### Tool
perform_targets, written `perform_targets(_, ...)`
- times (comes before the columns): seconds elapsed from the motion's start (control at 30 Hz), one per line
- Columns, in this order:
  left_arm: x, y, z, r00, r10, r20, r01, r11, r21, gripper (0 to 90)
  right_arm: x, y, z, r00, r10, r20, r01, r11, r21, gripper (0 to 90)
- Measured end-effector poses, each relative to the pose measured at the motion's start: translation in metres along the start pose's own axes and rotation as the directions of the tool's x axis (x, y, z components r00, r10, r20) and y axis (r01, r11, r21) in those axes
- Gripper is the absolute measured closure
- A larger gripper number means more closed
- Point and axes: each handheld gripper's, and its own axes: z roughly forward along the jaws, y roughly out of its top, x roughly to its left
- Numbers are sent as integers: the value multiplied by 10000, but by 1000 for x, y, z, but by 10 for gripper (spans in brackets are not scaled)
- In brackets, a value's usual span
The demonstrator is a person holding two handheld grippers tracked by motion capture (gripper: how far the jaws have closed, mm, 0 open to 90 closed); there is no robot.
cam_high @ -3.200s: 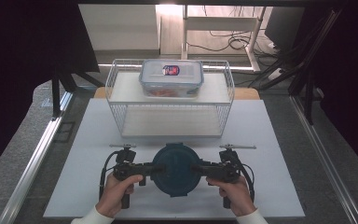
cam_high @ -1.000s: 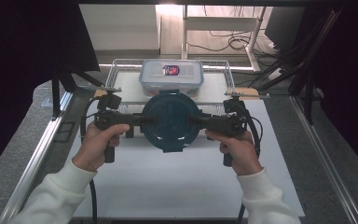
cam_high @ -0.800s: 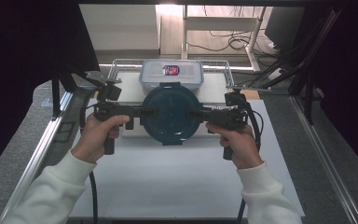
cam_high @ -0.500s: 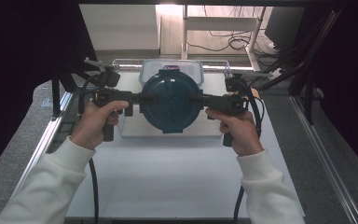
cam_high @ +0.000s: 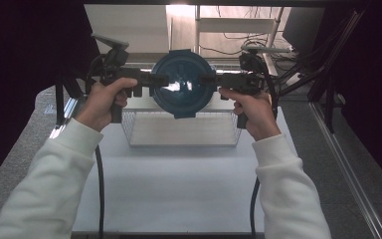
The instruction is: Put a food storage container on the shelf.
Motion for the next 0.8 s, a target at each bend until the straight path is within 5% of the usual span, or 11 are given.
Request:
perform_targets(0.43,8,42,-3,9996,172,-244,-168,9997,183,368,-3,30,16,9995,327,-35,-328,9992,-240,405)
perform_targets(0.8,35,61,14,9994,-337,-116,341,9990,305,361,-19,54,34,9981,541,286,-543,9985,53,403)
